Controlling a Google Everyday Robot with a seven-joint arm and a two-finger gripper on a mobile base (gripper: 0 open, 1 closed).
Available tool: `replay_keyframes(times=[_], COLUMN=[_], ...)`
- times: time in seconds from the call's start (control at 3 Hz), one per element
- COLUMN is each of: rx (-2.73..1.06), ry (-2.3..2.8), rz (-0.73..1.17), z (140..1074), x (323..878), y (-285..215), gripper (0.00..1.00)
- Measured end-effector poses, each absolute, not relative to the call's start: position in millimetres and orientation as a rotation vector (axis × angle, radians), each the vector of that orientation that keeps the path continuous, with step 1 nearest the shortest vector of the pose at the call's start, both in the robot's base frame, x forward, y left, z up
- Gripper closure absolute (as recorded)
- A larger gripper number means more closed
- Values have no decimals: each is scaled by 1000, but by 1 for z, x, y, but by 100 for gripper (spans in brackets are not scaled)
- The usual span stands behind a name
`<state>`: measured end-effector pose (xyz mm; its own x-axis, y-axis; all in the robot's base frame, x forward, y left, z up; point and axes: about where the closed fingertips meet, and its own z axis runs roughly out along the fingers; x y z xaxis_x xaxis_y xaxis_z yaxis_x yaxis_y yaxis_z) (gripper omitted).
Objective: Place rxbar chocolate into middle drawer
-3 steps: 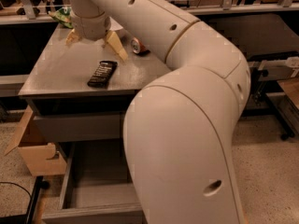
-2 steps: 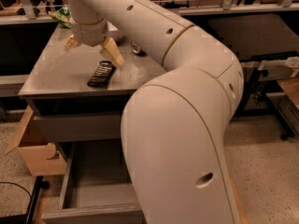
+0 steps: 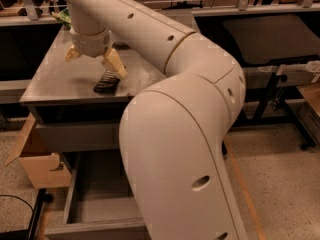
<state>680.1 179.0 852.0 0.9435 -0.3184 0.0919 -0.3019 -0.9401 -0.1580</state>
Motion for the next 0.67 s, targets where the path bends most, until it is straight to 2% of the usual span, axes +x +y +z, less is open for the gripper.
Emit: replay_keyframes(times=[0.33,0.67], rx=[-2964,-2964], ry=[479,497], rz=[-147,-119], z=[840,831], x=[683,688], y=[183,184], gripper=[0,18])
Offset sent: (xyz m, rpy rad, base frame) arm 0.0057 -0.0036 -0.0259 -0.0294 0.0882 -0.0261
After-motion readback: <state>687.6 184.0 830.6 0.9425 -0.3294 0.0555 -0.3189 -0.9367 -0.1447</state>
